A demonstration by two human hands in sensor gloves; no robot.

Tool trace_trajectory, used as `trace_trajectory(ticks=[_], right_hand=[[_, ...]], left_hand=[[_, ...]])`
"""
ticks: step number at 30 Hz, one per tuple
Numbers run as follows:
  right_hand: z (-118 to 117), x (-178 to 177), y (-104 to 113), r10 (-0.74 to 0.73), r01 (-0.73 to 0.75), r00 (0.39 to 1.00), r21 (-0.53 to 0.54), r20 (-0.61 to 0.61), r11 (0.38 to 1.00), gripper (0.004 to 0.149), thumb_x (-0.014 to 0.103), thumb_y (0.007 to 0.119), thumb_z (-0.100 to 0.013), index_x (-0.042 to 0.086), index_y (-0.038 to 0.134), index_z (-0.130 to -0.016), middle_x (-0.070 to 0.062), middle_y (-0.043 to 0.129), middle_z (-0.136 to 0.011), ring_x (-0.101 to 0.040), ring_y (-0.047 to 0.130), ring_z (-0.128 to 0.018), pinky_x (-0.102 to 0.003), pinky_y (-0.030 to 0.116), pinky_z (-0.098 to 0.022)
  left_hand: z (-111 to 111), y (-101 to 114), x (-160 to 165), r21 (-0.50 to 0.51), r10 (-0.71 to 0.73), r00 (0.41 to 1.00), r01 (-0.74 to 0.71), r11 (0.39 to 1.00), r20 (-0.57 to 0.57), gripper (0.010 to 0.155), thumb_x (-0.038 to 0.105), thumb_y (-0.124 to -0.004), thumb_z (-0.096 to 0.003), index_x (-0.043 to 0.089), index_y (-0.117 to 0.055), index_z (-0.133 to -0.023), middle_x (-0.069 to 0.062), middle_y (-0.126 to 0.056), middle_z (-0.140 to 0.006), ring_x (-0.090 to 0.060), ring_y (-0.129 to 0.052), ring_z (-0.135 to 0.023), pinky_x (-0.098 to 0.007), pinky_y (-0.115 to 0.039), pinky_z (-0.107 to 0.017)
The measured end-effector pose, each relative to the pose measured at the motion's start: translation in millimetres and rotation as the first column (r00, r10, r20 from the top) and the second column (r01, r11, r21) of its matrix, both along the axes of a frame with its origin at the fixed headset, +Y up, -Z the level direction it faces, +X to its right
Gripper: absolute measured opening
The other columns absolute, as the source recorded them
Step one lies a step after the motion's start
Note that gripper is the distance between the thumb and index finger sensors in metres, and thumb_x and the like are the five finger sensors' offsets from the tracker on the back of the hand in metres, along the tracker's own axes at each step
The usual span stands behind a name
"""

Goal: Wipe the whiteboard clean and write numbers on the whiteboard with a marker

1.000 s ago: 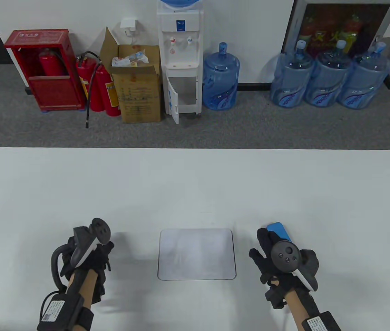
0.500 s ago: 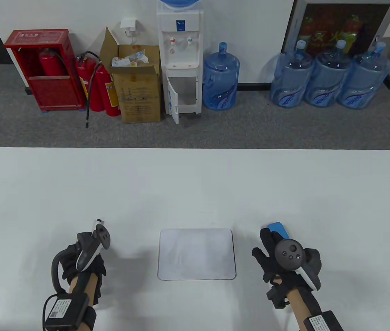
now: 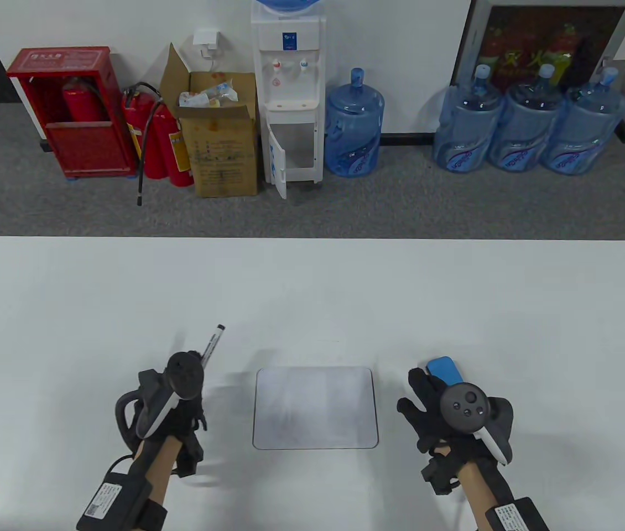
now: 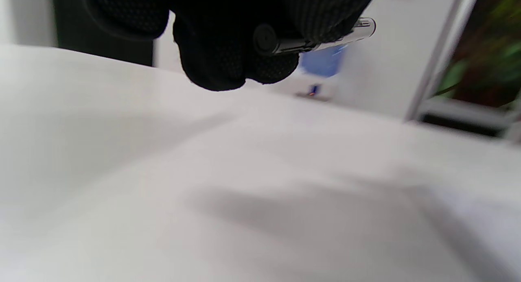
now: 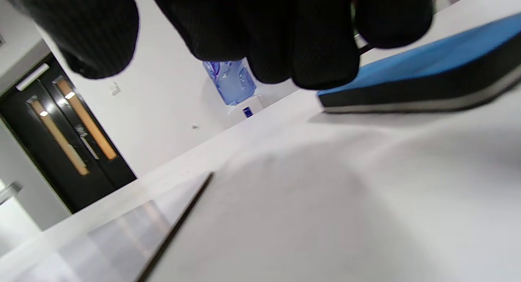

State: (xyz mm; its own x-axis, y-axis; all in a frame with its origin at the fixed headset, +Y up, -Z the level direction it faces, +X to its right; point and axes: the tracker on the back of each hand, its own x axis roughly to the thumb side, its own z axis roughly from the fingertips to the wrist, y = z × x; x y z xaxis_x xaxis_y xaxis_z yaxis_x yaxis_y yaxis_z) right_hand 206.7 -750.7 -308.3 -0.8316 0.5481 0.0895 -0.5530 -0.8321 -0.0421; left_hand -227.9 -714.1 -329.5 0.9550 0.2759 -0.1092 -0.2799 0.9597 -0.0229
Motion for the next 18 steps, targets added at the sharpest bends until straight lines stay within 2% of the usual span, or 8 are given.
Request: trace_trajectory(ticks=[2,5,8,9,11,13,16,18], right_hand=[[0,-5,-1,-0.097,0.097,0.995,-0.004,-0.038,0.995,0.073,0.057,0.08,-0.04,0.017,0.068,-0.101,-0.015,0.07,-0.097,-0.036,0.084,-0.077,-0.06,0.065,-0.056],[0,-10,-1,-0.211,0.21,0.975,-0.02,-0.071,0.977,0.077,0.058,0.081,-0.039,0.016,0.066,-0.102,-0.015,0.071,-0.096,-0.034,0.086,-0.073,-0.058,0.068,-0.054],[1,-15,-2,-0.401,0.395,0.91,-0.074,-0.106,0.916,0.083,0.062,0.082,-0.037,0.014,0.064,-0.102,-0.014,0.075,-0.092,-0.03,0.09,-0.066,-0.055,0.072,-0.05],[2,-17,-3,-0.48,0.47,0.87,-0.105,-0.111,0.877,0.084,0.062,0.083,-0.037,0.014,0.064,-0.103,-0.013,0.077,-0.09,-0.029,0.091,-0.063,-0.054,0.073,-0.048],[4,-20,-5,-0.616,0.6,0.78,-0.146,-0.109,0.786,0.083,0.062,0.084,-0.037,0.013,0.067,-0.101,-0.013,0.083,-0.084,-0.027,0.094,-0.054,-0.053,0.075,-0.043],[5,-23,-6,-0.718,0.705,0.689,-0.141,-0.097,0.695,0.078,0.062,0.084,-0.036,0.012,0.076,-0.095,-0.012,0.093,-0.069,-0.021,0.098,-0.034,-0.05,0.08,-0.031],[6,-27,-7,-0.755,0.741,0.65,-0.153,-0.081,0.654,0.067,0.058,0.084,-0.039,0.011,0.085,-0.087,-0.009,0.099,-0.057,-0.017,0.098,-0.022,-0.046,0.082,-0.024],[6,-30,-7,-0.778,0.762,0.623,-0.161,-0.083,0.627,0.061,0.056,0.084,-0.041,0.011,0.089,-0.082,-0.008,0.1,-0.055,-0.016,0.099,-0.021,-0.045,0.083,-0.023]], left_hand=[[5,6,31,0.041,0.133,0.983,-0.139,0.989,0.126,0.057,0.033,-0.071,-0.0497,0.03,-0.06,-0.106,-0.005,-0.087,-0.093,-0.028,-0.094,-0.074,-0.061,-0.065,-0.07],[11,7,70,0.015,0.258,0.918,-0.275,0.961,0.303,0.056,0.032,-0.07,-0.0501,0.034,-0.06,-0.105,-0.003,-0.084,-0.095,-0.028,-0.091,-0.077,-0.063,-0.062,-0.072],[23,5,115,-0.004,0.32,0.835,-0.356,0.934,0.448,0.055,0.032,-0.07,-0.0498,0.038,-0.061,-0.104,-0.001,-0.083,-0.096,-0.027,-0.09,-0.079,-0.063,-0.06,-0.073],[27,3,126,-0.018,0.332,0.808,-0.371,0.929,0.486,0.055,0.032,-0.07,-0.0498,0.039,-0.061,-0.104,-0.001,-0.083,-0.096,-0.027,-0.09,-0.079,-0.063,-0.06,-0.073],[34,-2,143,-0.034,0.339,0.772,-0.381,0.924,0.537,0.054,0.032,-0.07,-0.0495,0.041,-0.063,-0.103,-0.001,-0.083,-0.097,-0.027,-0.09,-0.079,-0.064,-0.06,-0.074],[41,-12,156,-0.058,0.331,0.737,-0.369,0.927,0.589,0.054,0.031,-0.069,-0.0491,0.042,-0.065,-0.101,-0.002,-0.084,-0.096,-0.027,-0.091,-0.079,-0.063,-0.061,-0.073],[44,-19,158,-0.053,0.333,0.723,-0.381,0.923,0.605,0.054,0.031,-0.069,-0.0489,0.04,-0.065,-0.102,-0.003,-0.086,-0.095,-0.027,-0.093,-0.077,-0.062,-0.063,-0.071],[44,-20,155,-0.043,0.34,0.727,-0.394,0.918,0.597,0.053,0.031,-0.07,-0.0491,0.041,-0.065,-0.101,-0.002,-0.086,-0.095,-0.027,-0.092,-0.077,-0.062,-0.063,-0.071]])
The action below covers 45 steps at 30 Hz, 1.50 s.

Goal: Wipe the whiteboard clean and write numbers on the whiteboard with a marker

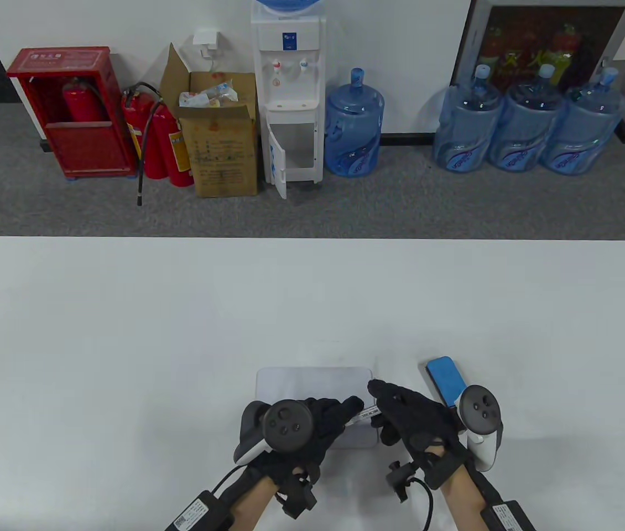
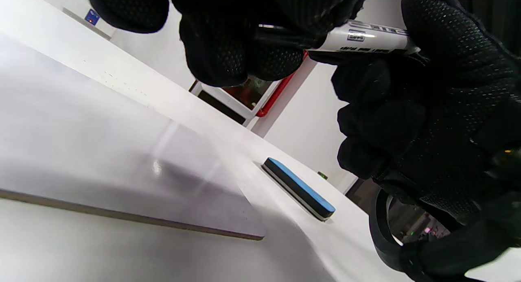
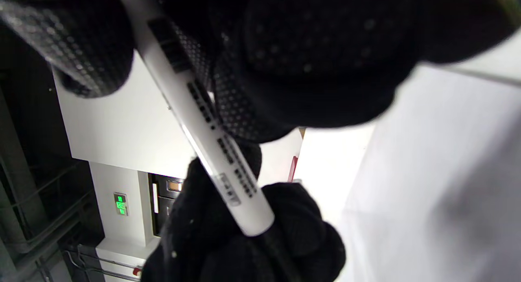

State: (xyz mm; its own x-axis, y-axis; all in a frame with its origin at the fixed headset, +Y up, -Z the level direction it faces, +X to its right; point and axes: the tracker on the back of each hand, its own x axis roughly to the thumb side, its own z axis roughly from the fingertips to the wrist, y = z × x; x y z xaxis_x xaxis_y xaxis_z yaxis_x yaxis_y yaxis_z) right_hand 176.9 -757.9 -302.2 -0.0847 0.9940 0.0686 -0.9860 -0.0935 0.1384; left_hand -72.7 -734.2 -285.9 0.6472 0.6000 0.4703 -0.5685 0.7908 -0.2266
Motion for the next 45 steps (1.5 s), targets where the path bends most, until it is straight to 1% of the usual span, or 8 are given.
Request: trace_trajectory(ticks=[5,18,30,32,36,40,43,45], right_hand=[[0,-5,-1,-0.066,0.066,0.998,0.0,0.005,0.998,0.056,0.053,0.084,-0.042,0.012,0.09,-0.08,-0.009,0.099,-0.059,-0.017,0.102,-0.029,-0.047,0.084,-0.03],[1,-12,-3,-0.193,0.189,0.978,-0.046,-0.085,0.981,0.052,0.05,0.081,-0.045,0.014,0.089,-0.082,-0.011,0.097,-0.064,-0.019,0.103,-0.039,-0.048,0.083,-0.037],[0,-4,2,-0.279,0.279,0.956,-0.014,-0.09,0.96,0.05,0.049,0.079,-0.046,0.014,0.089,-0.08,-0.012,0.096,-0.062,-0.019,0.102,-0.038,-0.047,0.082,-0.038],[-3,15,5,-0.371,0.371,0.928,-0.003,-0.023,0.929,0.05,0.047,0.081,-0.045,0.011,0.09,-0.079,-0.015,0.096,-0.06,-0.022,0.101,-0.036,-0.051,0.08,-0.037],[-6,40,3,-0.262,0.262,0.965,0.005,0.007,0.965,0.051,0.05,0.079,-0.046,0.017,0.086,-0.085,-0.011,0.093,-0.068,-0.02,0.1,-0.045,-0.05,0.079,-0.042],[-8,40,-5,-0.249,0.25,0.968,-0.03,0.044,0.968,0.052,0.05,0.08,-0.046,0.016,0.086,-0.085,-0.01,0.093,-0.069,-0.022,0.1,-0.047,-0.051,0.078,-0.043],[-9,39,-8,-0.224,0.226,0.973,-0.041,0.055,0.973,0.053,0.05,0.08,-0.046,0.016,0.085,-0.086,-0.01,0.093,-0.07,-0.022,0.099,-0.048,-0.051,0.078,-0.043],[-9,40,-9,-0.206,0.209,0.977,-0.046,0.058,0.977,0.053,0.05,0.08,-0.046,0.015,0.085,-0.086,-0.011,0.093,-0.069,-0.023,0.099,-0.047,-0.052,0.077,-0.043]], left_hand=[[-1,-2,-11,0.061,-0.025,0.997,0.03,0.998,-0.077,0.058,0.041,-0.073,-0.0478,0.034,-0.063,-0.104,-0.001,-0.081,-0.1,-0.029,-0.088,-0.085,-0.061,-0.064,-0.07],[-3,6,-22,0.095,0.05,0.994,-0.04,0.995,-0.101,0.05,0.05,-0.074,-0.0413,0.028,-0.087,-0.084,0.0,-0.102,-0.066,-0.026,-0.1,-0.049,-0.055,-0.075,-0.058],[-14,9,-35,-0.153,0.095,0.993,-0.083,0.985,0.076,0.05,0.049,-0.065,-0.0441,0.025,-0.091,-0.08,0.001,-0.102,-0.06,-0.026,-0.098,-0.045,-0.055,-0.074,-0.058],[-18,8,-56,-0.175,0.146,0.989,-0.144,0.974,-0.002,0.05,0.049,-0.067,-0.0446,0.026,-0.089,-0.083,0.0,-0.101,-0.064,-0.027,-0.097,-0.049,-0.055,-0.073,-0.06],[-27,10,-111,-0.172,0.08,0.962,-0.127,0.977,-0.26,0.049,0.046,-0.076,-0.0451,0.028,-0.089,-0.089,-0.004,-0.099,-0.08,-0.033,-0.095,-0.065,-0.06,-0.068,-0.063],[-35,16,-159,-0.137,-0.34,0.816,0.313,0.94,-0.468,0.048,0.048,-0.078,-0.0443,0.033,-0.088,-0.089,-0.001,-0.097,-0.086,-0.032,-0.095,-0.072,-0.059,-0.068,-0.065],[-41,5,-180,-0.2,-0.531,0.659,0.511,0.836,-0.533,0.047,0.047,-0.078,-0.0438,0.036,-0.088,-0.089,0.0,-0.094,-0.09,-0.031,-0.093,-0.075,-0.059,-0.068,-0.066],[-43,-4,-188,-0.233,-0.574,0.619,0.544,0.806,-0.536,0.047,0.047,-0.079,-0.0435,0.037,-0.088,-0.088,0.0,-0.094,-0.09,-0.031,-0.092,-0.075,-0.058,-0.067,-0.067]])
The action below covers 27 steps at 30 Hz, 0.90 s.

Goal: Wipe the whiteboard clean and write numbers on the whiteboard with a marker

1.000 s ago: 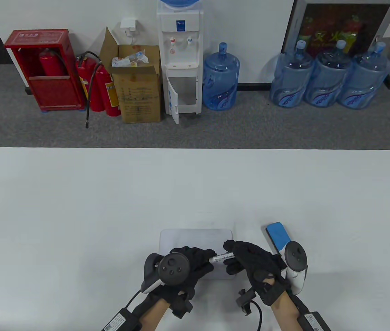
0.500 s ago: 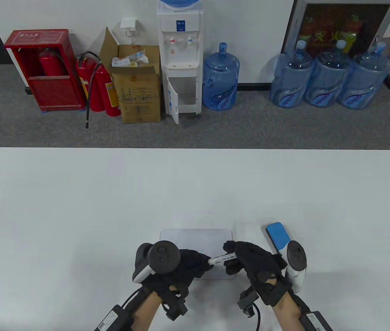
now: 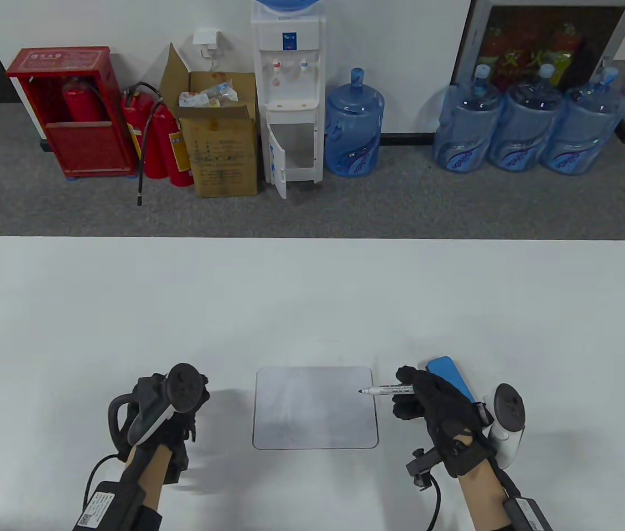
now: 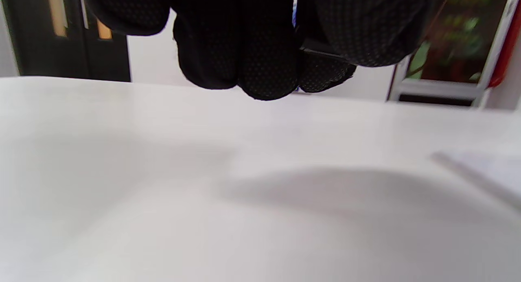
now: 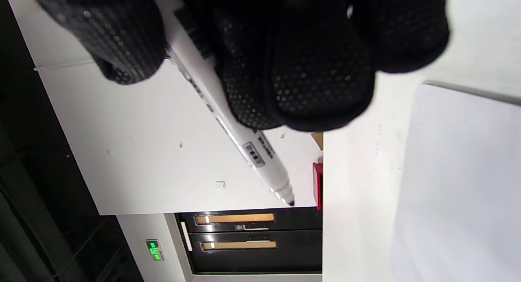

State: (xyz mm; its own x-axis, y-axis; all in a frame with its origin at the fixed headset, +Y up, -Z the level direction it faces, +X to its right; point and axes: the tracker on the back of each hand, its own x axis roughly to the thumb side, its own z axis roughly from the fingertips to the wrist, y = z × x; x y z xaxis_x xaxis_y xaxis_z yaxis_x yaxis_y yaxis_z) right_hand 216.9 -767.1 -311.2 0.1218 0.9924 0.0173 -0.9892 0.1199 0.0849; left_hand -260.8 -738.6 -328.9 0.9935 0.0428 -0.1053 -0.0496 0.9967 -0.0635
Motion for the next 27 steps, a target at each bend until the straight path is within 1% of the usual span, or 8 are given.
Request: trace_trajectory(ticks=[5,9,11,15,19,22,24,27], right_hand=[[1,3,0,0.007,-0.007,1.0,-0.016,0.011,1.0,0.053,0.049,0.081,-0.046,0.014,0.085,-0.086,-0.012,0.093,-0.07,-0.025,0.099,-0.048,-0.053,0.076,-0.043],[1,5,-1,0.01,-0.01,1.0,-0.021,0.016,1.0,0.054,0.049,0.081,-0.045,0.014,0.085,-0.086,-0.012,0.093,-0.07,-0.025,0.099,-0.048,-0.054,0.076,-0.044],[1,5,-1,0.015,-0.014,1.0,-0.023,0.015,1.0,0.054,0.049,0.081,-0.045,0.014,0.085,-0.086,-0.012,0.093,-0.07,-0.025,0.099,-0.048,-0.054,0.076,-0.044],[2,4,-1,0.029,-0.029,1.0,-0.025,0.011,0.999,0.054,0.049,0.081,-0.045,0.014,0.085,-0.086,-0.012,0.093,-0.07,-0.026,0.099,-0.048,-0.054,0.076,-0.043],[2,4,-1,0.046,-0.045,0.999,-0.024,0.008,0.999,0.054,0.049,0.081,-0.045,0.014,0.085,-0.086,-0.012,0.093,-0.07,-0.026,0.098,-0.048,-0.054,0.076,-0.043],[2,4,-1,0.047,-0.047,0.999,-0.027,0.007,0.999,0.054,0.049,0.081,-0.045,0.014,0.085,-0.086,-0.012,0.093,-0.07,-0.026,0.098,-0.048,-0.054,0.076,-0.043],[2,4,-1,0.047,-0.047,0.999,-0.03,0.008,0.998,0.054,0.049,0.081,-0.045,0.014,0.085,-0.086,-0.013,0.093,-0.07,-0.026,0.098,-0.048,-0.054,0.075,-0.043],[2,4,-1,0.047,-0.046,0.999,-0.034,0.009,0.998,0.054,0.049,0.082,-0.045,0.014,0.085,-0.086,-0.013,0.093,-0.07,-0.027,0.098,-0.049,-0.054,0.075,-0.044]], left_hand=[[-8,-25,-11,-0.056,-0.024,0.998,0.021,0.998,-0.056,0.046,0.047,-0.08,-0.0426,0.037,-0.091,-0.087,-0.002,-0.094,-0.09,-0.031,-0.092,-0.074,-0.058,-0.067,-0.066],[-10,-32,-10,-0.074,-0.057,0.997,0.054,0.996,-0.047,0.045,0.047,-0.081,-0.0421,0.039,-0.088,-0.086,-0.003,-0.094,-0.088,-0.03,-0.092,-0.069,-0.057,-0.068,-0.065],[-10,-32,-7,-0.095,-0.101,0.994,0.098,0.991,-0.03,0.044,0.046,-0.082,-0.0421,0.038,-0.085,-0.086,-0.002,-0.093,-0.087,-0.029,-0.091,-0.068,-0.057,-0.067,-0.065],[-9,-33,-2,-0.101,-0.147,0.989,0.145,0.984,-0.01,0.045,0.046,-0.081,-0.0427,0.037,-0.083,-0.086,-0.002,-0.092,-0.088,-0.029,-0.091,-0.069,-0.057,-0.067,-0.066],[-8,-32,-3,-0.103,-0.142,0.99,0.141,0.985,-0.007,0.046,0.047,-0.08,-0.0427,0.039,-0.083,-0.088,-0.001,-0.092,-0.089,-0.029,-0.091,-0.071,-0.057,-0.066,-0.066],[-8,-29,-5,-0.122,-0.125,0.992,0.124,0.985,-0.005,0.051,0.047,-0.08,-0.0423,0.038,-0.082,-0.093,-0.002,-0.09,-0.093,-0.03,-0.09,-0.075,-0.058,-0.065,-0.068],[-8,-24,-5,-0.126,-0.094,0.996,0.093,0.988,0.002,0.055,0.049,-0.079,-0.0418,0.036,-0.079,-0.096,-0.003,-0.088,-0.095,-0.031,-0.089,-0.076,-0.058,-0.065,-0.067],[-6,-8,1,-0.088,-0.055,0.998,0.056,0.994,0.021,0.063,0.051,-0.078,-0.0412,0.034,-0.072,-0.101,-0.004,-0.084,-0.1,-0.032,-0.086,-0.08,-0.058,-0.064,-0.068]])
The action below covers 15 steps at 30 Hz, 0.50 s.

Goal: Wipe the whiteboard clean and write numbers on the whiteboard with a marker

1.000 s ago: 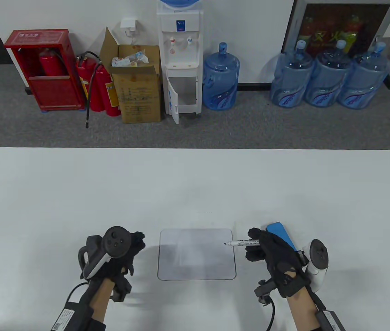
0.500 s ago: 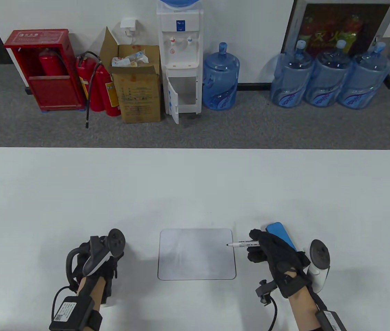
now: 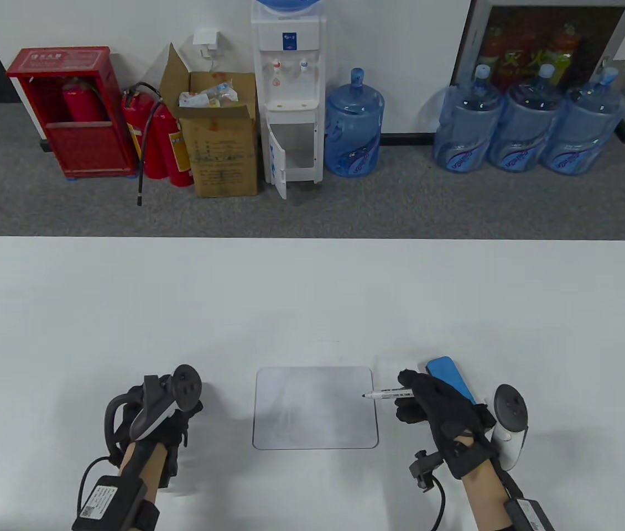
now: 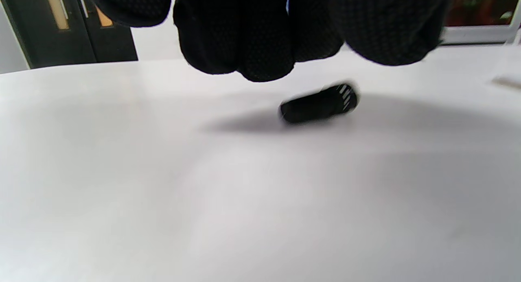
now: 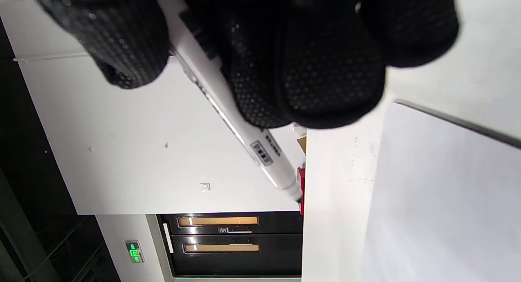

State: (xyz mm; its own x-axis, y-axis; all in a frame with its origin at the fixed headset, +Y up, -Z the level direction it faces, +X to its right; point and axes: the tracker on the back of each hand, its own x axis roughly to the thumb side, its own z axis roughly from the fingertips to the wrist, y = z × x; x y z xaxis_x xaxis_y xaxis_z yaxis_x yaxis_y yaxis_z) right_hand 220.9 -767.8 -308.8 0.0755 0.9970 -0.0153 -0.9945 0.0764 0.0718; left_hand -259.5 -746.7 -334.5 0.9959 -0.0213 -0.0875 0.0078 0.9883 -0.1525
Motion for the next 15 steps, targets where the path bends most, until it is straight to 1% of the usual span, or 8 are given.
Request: trace_trajectory(ticks=[2,5,7,9,10,11,13,15], right_hand=[[0,0,0,0.005,-0.005,1.0,-0.003,-0.004,1.0,0.054,0.049,0.082,-0.045,0.014,0.085,-0.087,-0.013,0.092,-0.071,-0.027,0.098,-0.049,-0.055,0.075,-0.044],[-1,-2,-1,0.031,-0.031,0.999,-0.011,-0.023,0.999,0.055,0.048,0.082,-0.045,0.014,0.084,-0.088,-0.013,0.092,-0.073,-0.028,0.098,-0.052,-0.055,0.075,-0.045],[0,-5,-2,0.056,-0.057,0.997,-0.013,-0.049,0.998,0.055,0.048,0.081,-0.046,0.014,0.083,-0.089,-0.013,0.091,-0.075,-0.029,0.098,-0.055,-0.056,0.074,-0.046],[0,-8,-3,0.086,-0.087,0.994,-0.007,-0.064,0.996,0.055,0.048,0.081,-0.046,0.015,0.083,-0.09,-0.013,0.09,-0.077,-0.03,0.098,-0.057,-0.056,0.074,-0.047],[1,-10,-3,0.104,-0.104,0.992,-0.001,-0.073,0.995,0.055,0.048,0.081,-0.046,0.015,0.082,-0.09,-0.013,0.09,-0.077,-0.031,0.098,-0.057,-0.056,0.074,-0.047],[1,-11,-2,0.114,-0.115,0.99,0.002,-0.08,0.993,0.055,0.048,0.081,-0.046,0.016,0.082,-0.09,-0.013,0.09,-0.077,-0.031,0.098,-0.058,-0.056,0.074,-0.047],[1,-15,-3,0.143,-0.143,0.985,0.011,-0.093,0.99,0.055,0.048,0.081,-0.046,0.016,0.082,-0.091,-0.013,0.09,-0.078,-0.031,0.097,-0.059,-0.056,0.074,-0.047],[1,-19,-4,0.176,-0.175,0.978,0.019,-0.109,0.984,0.055,0.048,0.081,-0.046,0.016,0.082,-0.091,-0.012,0.09,-0.078,-0.031,0.097,-0.059,-0.056,0.074,-0.047]], left_hand=[[4,13,15,0.022,0.032,0.999,-0.033,0.999,0.043,0.066,0.053,-0.077,-0.0411,0.033,-0.069,-0.104,-0.005,-0.079,-0.104,-0.033,-0.082,-0.085,-0.059,-0.062,-0.069],[9,20,43,0.017,0.122,0.986,-0.125,0.992,0.118,0.07,0.055,-0.075,-0.0415,0.034,-0.063,-0.107,-0.006,-0.072,-0.112,-0.035,-0.076,-0.095,-0.061,-0.058,-0.072],[13,16,64,-0.005,0.187,0.969,-0.189,0.982,0.16,0.072,0.055,-0.075,-0.0417,0.035,-0.06,-0.109,-0.004,-0.068,-0.115,-0.036,-0.073,-0.1,-0.062,-0.055,-0.074],[15,8,82,0.024,0.227,0.953,-0.236,0.971,0.2,0.072,0.055,-0.076,-0.0412,0.035,-0.059,-0.109,-0.004,-0.069,-0.115,-0.036,-0.074,-0.101,-0.063,-0.056,-0.074],[17,2,90,0.024,0.235,0.949,-0.246,0.969,0.209,0.072,0.055,-0.076,-0.041,0.035,-0.059,-0.109,-0.004,-0.069,-0.115,-0.036,-0.073,-0.101,-0.063,-0.056,-0.074],[17,-2,95,0.006,0.233,0.949,-0.24,0.971,0.213,0.073,0.055,-0.076,-0.0409,0.035,-0.059,-0.109,-0.004,-0.067,-0.117,-0.037,-0.071,-0.103,-0.063,-0.055,-0.075],[18,-12,103,-0.051,0.189,0.955,-0.182,0.982,0.227,0.075,0.056,-0.076,-0.0407,0.036,-0.056,-0.11,-0.004,-0.062,-0.119,-0.038,-0.067,-0.107,-0.064,-0.052,-0.076],[19,-19,104,-0.074,0.098,0.966,-0.082,0.994,0.239,0.076,0.057,-0.075,-0.0405,0.036,-0.054,-0.111,-0.003,-0.06,-0.12,-0.038,-0.064,-0.108,-0.064,-0.051,-0.077]])
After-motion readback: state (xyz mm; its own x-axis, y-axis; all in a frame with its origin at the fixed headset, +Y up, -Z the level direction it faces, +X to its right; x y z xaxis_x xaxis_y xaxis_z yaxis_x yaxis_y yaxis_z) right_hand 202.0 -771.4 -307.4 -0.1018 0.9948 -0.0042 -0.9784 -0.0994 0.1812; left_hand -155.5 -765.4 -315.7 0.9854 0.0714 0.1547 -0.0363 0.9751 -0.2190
